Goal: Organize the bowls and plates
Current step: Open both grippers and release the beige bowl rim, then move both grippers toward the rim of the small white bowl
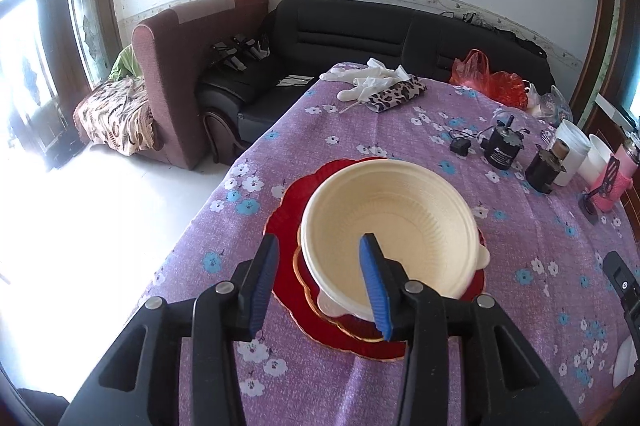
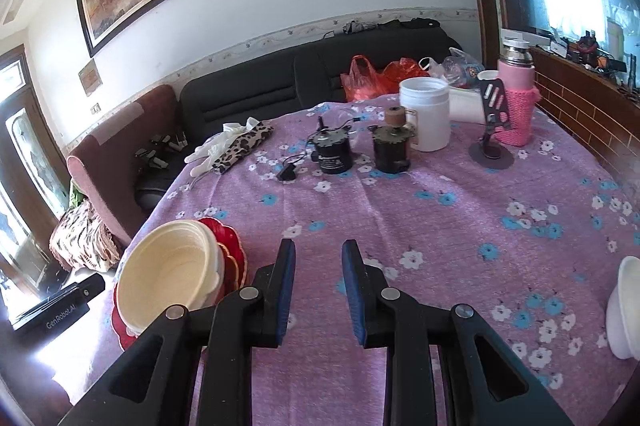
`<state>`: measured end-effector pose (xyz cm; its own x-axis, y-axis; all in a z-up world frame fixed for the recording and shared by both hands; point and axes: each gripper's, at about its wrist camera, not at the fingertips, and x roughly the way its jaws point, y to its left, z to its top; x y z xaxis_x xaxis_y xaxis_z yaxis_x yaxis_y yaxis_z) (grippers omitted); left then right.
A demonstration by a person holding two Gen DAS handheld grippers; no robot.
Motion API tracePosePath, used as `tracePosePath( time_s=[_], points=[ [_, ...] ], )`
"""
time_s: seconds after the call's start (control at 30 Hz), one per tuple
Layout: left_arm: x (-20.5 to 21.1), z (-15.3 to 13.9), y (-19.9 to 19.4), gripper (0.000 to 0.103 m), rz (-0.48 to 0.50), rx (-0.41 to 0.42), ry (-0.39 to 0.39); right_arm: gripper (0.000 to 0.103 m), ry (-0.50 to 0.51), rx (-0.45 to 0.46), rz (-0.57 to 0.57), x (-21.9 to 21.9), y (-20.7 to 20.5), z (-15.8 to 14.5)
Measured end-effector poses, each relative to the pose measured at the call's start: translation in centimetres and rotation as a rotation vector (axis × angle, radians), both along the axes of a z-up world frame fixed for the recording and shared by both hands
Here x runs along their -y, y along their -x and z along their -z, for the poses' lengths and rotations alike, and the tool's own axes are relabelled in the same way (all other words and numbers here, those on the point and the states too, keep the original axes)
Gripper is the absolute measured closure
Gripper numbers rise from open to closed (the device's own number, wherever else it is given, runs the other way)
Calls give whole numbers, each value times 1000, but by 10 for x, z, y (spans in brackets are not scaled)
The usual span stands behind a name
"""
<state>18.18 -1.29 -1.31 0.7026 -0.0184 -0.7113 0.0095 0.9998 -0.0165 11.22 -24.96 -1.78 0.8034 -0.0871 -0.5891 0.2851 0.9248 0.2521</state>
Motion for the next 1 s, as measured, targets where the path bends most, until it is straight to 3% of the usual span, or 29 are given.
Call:
tracePosePath(
  time_s=[0.17, 0.27, 0.53, 0.63, 0.83, 1.0],
  points=[
    [38, -13, 39, 61, 61, 21, -29, 77, 10, 5, 44, 41, 53, -10],
    [69, -17, 60, 55, 109, 32, -48, 75, 21, 16, 85, 71, 90, -18],
    [158, -11, 102, 47, 229, 29, -106, 72, 41, 24, 205, 153, 173, -25],
    [192, -5, 111, 44, 278, 13, -121, 63, 32, 17, 257, 190, 197, -22],
    [256, 10, 128, 42, 388, -28, -151, 63, -39, -13, 366, 266, 241, -4],
    [303, 25, 137, 41, 481, -103, -127, 60, -96, -53, 416, 309, 263, 18]
  ],
)
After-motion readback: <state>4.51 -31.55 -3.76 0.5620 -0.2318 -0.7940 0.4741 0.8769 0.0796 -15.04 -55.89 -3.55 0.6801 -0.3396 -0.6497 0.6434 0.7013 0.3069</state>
